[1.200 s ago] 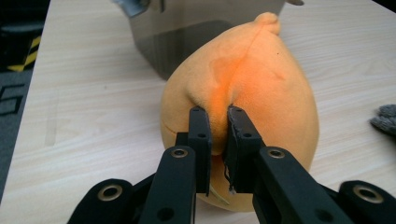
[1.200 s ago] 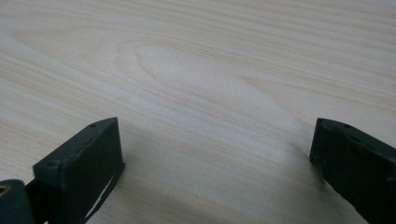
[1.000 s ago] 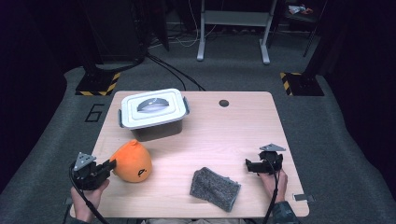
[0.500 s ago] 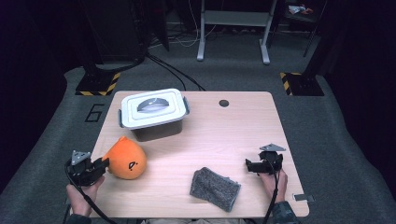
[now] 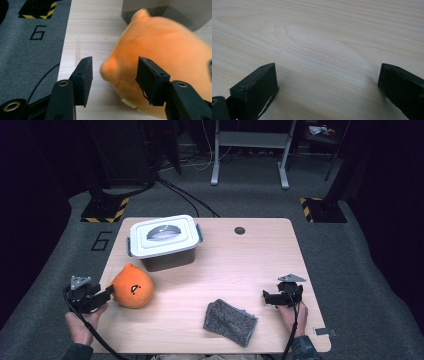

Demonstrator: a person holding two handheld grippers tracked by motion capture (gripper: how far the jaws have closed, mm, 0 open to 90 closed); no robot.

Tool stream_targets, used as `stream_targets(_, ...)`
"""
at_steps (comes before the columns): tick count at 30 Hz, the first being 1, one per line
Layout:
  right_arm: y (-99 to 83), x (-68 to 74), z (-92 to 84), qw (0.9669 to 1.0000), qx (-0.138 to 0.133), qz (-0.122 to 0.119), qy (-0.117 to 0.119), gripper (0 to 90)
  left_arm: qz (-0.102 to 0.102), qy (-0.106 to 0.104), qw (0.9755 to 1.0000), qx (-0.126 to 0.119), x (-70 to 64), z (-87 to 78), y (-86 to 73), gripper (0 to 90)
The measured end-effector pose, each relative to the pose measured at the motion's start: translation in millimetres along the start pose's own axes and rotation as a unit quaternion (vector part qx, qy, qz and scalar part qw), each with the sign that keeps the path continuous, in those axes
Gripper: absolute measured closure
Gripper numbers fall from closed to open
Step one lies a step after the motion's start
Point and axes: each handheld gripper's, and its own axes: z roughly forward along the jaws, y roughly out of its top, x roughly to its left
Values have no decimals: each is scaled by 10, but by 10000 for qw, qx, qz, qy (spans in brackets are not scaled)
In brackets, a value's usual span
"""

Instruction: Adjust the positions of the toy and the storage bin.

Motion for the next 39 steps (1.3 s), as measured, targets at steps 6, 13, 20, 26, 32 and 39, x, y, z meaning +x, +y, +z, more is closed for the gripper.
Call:
stream_targets(6, 0, 0, 0, 10000, 0, 1, 0, 16, 130, -130, 9998, -95, -43, -13, 105, 392)
stream_targets(13, 0, -1, 1, 10000, -1, -1, 2, 16, 343, -380, 9985, -181, -173, 38, 335, 253)
stream_targets(20, 3, -2, 4, 10000, 1, -2, -3, 15, 480, -459, 9974, -283, -329, 186, 573, 166)
stream_targets(26, 3, -3, 4, 10000, 3, -8, 4, 16, 619, -475, 9966, -252, -437, 355, 777, 122)
stream_targets(32, 3, -3, 4, 10000, -1, -12, 8, 17, 614, -583, 9962, -220, -475, 510, 951, 119)
stream_targets(39, 2, -3, 3, 10000, -6, -26, 19, 21, 567, -607, 9965, -107, -474, 728, 1083, 129)
